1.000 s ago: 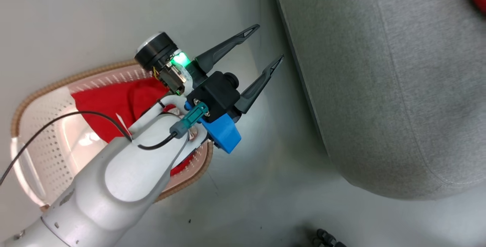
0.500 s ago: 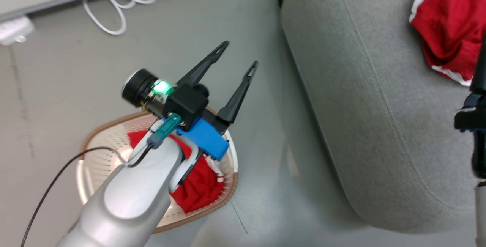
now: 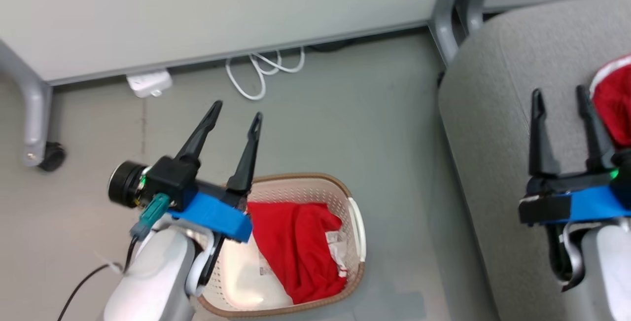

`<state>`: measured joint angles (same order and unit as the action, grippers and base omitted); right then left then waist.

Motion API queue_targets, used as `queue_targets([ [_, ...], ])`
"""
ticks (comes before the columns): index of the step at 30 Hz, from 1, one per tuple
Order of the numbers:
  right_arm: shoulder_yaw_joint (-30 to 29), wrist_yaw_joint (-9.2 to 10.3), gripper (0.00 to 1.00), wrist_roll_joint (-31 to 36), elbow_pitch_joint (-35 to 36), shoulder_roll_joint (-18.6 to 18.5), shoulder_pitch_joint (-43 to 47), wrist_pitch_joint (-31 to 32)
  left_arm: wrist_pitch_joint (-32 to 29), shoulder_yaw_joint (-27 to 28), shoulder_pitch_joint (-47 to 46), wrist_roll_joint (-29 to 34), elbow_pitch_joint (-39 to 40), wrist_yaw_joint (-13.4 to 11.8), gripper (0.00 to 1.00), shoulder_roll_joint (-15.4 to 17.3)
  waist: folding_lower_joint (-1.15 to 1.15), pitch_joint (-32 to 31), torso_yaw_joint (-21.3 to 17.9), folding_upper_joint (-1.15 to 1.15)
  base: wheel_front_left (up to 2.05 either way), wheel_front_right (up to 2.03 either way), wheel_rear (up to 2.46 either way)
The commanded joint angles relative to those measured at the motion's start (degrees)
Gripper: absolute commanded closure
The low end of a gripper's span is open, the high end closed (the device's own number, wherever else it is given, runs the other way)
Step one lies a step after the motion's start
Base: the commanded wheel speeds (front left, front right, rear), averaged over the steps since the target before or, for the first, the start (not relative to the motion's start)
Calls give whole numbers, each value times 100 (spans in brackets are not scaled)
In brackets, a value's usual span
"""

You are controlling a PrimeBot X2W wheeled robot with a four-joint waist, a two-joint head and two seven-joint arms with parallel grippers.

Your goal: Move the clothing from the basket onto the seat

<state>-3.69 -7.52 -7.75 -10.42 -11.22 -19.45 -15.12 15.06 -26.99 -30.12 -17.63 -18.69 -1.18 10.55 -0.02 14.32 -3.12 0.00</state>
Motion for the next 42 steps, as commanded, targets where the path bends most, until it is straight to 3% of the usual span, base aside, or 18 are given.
queue_targets([
  [1,66,6,0,14,15,66,158,-5,17,146,185,47,44,-16,0,-12,2,-329,303,0,0,0,0],
  [16,286,6,0,24,151,539,1402,-5,16,1422,1698,564,407,328,0,-487,2,-1107,643,0,0,0,0],
  [24,292,6,0,61,116,694,1878,-5,17,1703,2076,759,393,484,0,-645,2,-1355,577,0,0,0,0],
  [42,282,6,0,28,26,822,1977,-5,17,1965,2266,927,266,676,0,-753,2,-1465,530,0,0,0,0],
])
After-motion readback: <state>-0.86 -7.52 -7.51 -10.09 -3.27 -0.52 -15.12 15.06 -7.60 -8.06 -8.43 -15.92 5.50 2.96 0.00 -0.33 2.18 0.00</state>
